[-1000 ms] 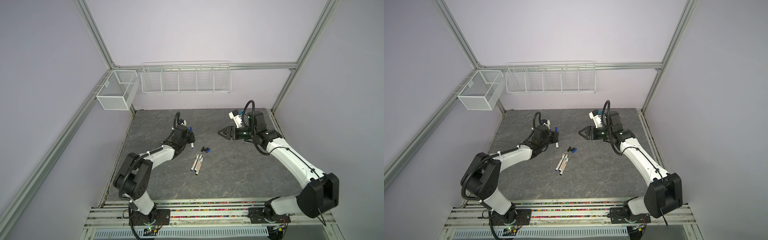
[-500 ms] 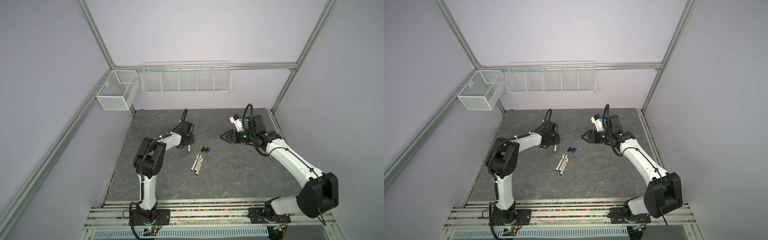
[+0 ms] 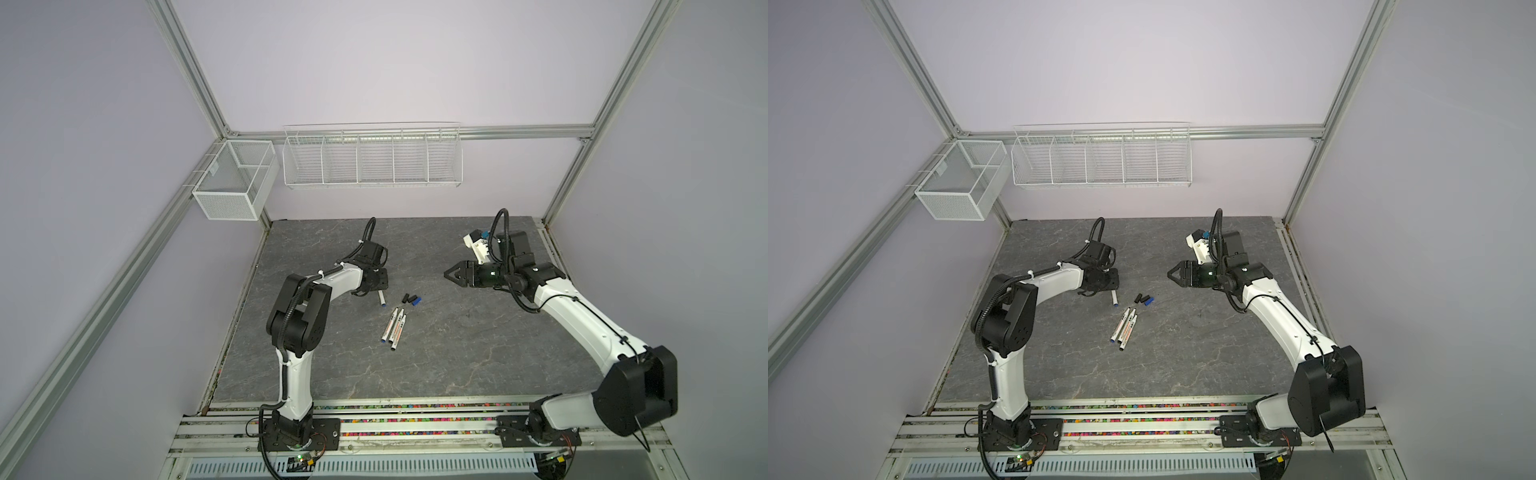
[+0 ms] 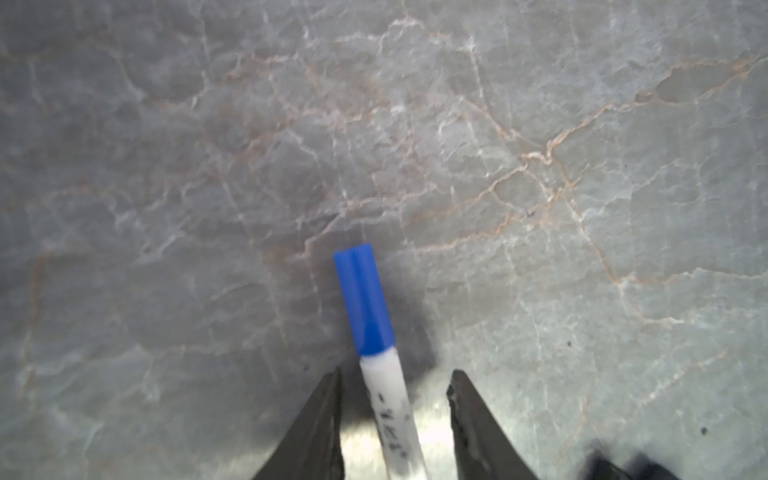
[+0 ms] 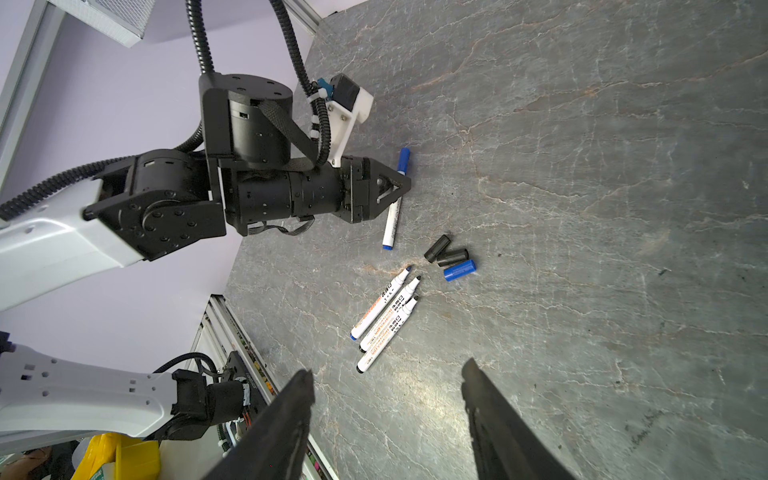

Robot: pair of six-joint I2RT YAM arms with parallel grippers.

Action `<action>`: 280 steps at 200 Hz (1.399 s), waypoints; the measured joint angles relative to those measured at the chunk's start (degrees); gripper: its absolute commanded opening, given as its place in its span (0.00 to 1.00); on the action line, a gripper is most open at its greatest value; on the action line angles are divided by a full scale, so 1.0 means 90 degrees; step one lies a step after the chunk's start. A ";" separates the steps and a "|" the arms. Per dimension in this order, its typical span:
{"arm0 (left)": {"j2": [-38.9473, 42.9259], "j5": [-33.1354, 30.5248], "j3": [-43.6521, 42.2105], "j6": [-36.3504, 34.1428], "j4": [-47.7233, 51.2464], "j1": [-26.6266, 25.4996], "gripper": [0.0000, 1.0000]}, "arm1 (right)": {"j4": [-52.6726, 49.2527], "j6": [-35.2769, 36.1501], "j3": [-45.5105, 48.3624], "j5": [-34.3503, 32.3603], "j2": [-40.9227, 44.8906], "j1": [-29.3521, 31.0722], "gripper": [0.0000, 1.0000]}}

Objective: Insert the pens into the pen caps
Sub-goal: 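Lower the capped marker onto the table and open the left gripper, then grasp the blue-tipped uncapped white marker with the left gripper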

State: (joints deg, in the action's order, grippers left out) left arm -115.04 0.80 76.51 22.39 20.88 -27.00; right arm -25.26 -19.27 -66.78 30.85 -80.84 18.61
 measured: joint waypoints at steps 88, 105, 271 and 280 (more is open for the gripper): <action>0.2482 -0.0032 -0.2341 0.0024 -0.0262 -0.1200 0.50 | -0.0002 0.0027 0.0005 0.0000 0.0005 -0.0017 0.59; 0.2630 -0.0119 -0.2730 0.0131 -0.0226 -0.1452 0.50 | -0.0002 0.0049 0.0005 0.0000 0.0005 -0.0019 0.59; 0.2382 -0.0663 -0.3024 0.0260 -0.0226 -0.1824 0.40 | -0.0070 0.0119 0.0005 0.0005 0.0005 -0.0058 0.55; 0.2329 -0.0665 -0.3024 0.0248 -0.0223 -0.1824 0.37 | -0.0075 0.0121 0.0005 0.0005 0.0005 -0.0058 0.55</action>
State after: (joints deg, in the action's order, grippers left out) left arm -94.08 -5.19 49.30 24.62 18.87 -43.42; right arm -25.93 -18.17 -66.74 30.89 -80.79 18.09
